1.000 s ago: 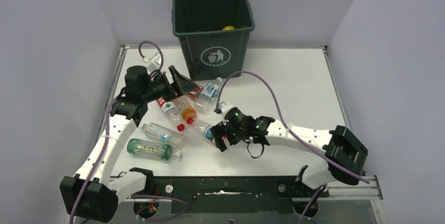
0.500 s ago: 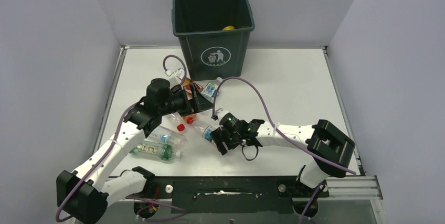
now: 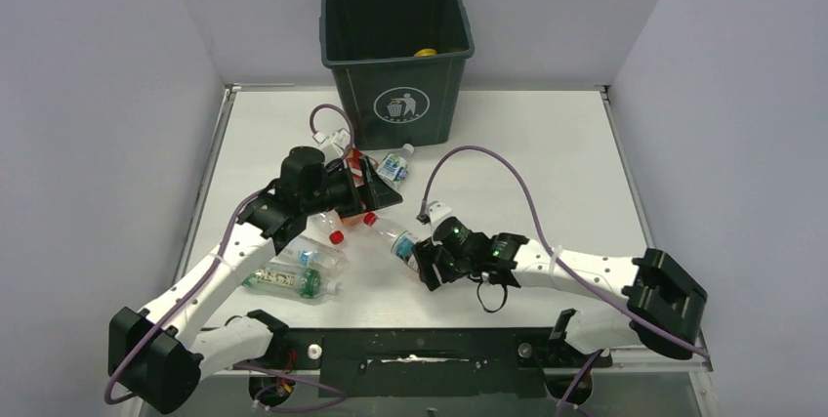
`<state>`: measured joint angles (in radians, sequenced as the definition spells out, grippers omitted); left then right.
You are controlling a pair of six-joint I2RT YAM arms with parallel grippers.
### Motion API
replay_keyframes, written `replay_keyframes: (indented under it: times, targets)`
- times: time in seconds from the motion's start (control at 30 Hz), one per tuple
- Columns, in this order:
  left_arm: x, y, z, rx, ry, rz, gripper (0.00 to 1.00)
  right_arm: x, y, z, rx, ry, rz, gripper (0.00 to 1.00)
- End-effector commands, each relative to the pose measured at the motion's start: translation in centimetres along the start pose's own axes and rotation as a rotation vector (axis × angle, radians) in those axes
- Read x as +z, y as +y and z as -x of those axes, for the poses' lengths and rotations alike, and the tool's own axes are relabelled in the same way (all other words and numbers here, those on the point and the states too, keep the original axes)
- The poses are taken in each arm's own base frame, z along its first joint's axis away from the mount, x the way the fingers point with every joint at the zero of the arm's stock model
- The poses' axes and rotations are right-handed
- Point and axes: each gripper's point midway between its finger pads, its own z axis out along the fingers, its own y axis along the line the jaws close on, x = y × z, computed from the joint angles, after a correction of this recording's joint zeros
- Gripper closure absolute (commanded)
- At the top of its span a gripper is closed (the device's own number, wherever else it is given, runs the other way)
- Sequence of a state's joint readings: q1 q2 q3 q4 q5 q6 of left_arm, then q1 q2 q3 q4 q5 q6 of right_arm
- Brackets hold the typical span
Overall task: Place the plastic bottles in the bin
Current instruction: Pick up the plastic bottle at the center of the board, then place the plastic bottle in the trash bin.
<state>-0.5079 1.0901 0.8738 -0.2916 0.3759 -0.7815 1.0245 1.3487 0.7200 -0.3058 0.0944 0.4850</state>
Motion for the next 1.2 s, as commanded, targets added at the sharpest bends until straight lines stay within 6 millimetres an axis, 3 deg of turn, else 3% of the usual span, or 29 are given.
replay_keyframes:
  times: [0.0,0.27,0.5,0.77,1.17]
  targets:
    - [0.1,-2.1,1.5,0.030,-0.048,-0.058,0.16,-3.1,0.3,2.3,0.059,-0.131,0.009,0.43]
    - [0.5,-4.7,2.3,-0.011,-0.051,-0.156,0.16,-7.2,-0.6,4.1,0.081,-0.212,-0.028,0.43]
    - [0.0,-7.1,4.0,-0.011,-0.092,-0.203,0.16,-8.6,-1.8,5.6,0.117,-0.267,-0.078,0.43]
    - [0.5,-7.3,4.4,-0.018,-0.112,-0.199,0.16,-10.1,-3.1,8.1,0.170,-0.338,-0.100,0.43]
    - [3.4,-7.8,3.3,-0.040,-0.085,-0.211,0.16,-13.5,-4.4,10.4,0.223,-0.460,-0.086,0.43]
